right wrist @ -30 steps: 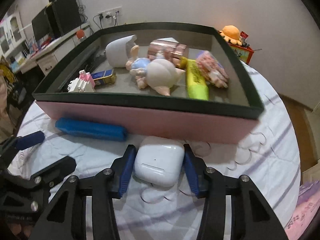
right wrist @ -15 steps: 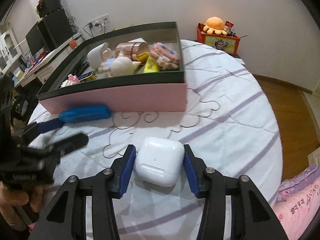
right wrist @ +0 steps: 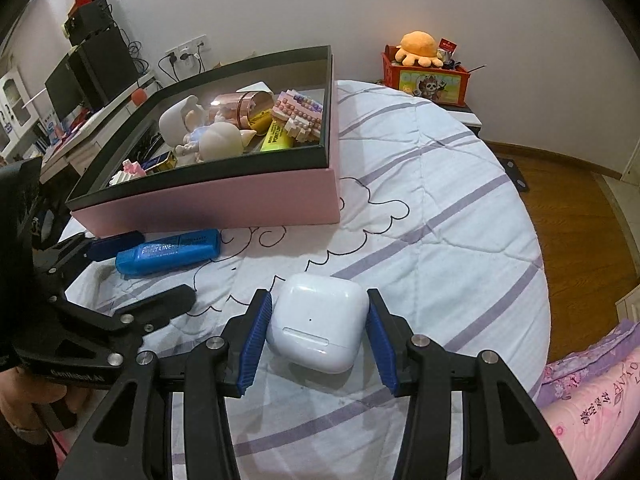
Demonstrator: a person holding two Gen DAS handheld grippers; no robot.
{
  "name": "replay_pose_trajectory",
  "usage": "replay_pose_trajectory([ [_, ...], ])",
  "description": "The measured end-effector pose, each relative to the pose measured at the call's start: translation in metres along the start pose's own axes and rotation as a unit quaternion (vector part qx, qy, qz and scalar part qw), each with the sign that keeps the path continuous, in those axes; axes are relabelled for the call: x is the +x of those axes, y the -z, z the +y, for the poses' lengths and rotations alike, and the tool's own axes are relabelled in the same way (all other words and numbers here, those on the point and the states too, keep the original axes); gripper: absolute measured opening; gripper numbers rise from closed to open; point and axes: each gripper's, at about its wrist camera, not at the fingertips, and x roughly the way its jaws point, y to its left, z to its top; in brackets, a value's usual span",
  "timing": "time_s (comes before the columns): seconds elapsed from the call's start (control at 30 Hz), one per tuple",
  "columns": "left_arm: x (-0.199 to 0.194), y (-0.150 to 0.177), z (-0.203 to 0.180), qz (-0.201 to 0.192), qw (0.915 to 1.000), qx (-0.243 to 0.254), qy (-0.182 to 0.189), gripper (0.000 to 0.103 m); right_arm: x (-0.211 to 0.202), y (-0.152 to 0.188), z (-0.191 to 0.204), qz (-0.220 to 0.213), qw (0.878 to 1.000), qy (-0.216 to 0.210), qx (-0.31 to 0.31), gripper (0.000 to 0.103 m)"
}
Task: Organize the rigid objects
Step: 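Grasp the blue highlighter with the left tool while the right tool holds the earbud case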
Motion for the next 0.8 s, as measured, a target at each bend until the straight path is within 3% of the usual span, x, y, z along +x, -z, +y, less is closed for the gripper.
replay_pose_trajectory([
  [0.1, 0.002, -0.005, -0.004, -0.001, 0.9998, 0.010, -0.016, 0.059, -0.001, 0.001, -0.001, -0.002, 1.000, 0.000, 0.002, 0.048],
  [0.2, -0.001, -0.004, -0.002, 0.003, 1.0000, 0.008, -0.002, 0.049, -0.004, 0.000, -0.002, -0.004, 1.000, 0.001, 0.003, 0.048],
  [0.57, 0.007, -0.007, -0.019, 0.008, 0.9974, 0.071, -0.010, 0.045, -0.008, 0.001, 0.000, -0.007, 1.000, -0.004, 0.005, 0.048],
  [0.8, 0.013, -0.014, -0.029, -0.001, 0.9965, 0.084, -0.003, 0.041, -0.012, 0.003, 0.001, -0.010, 1.000, -0.004, 0.007, 0.049],
])
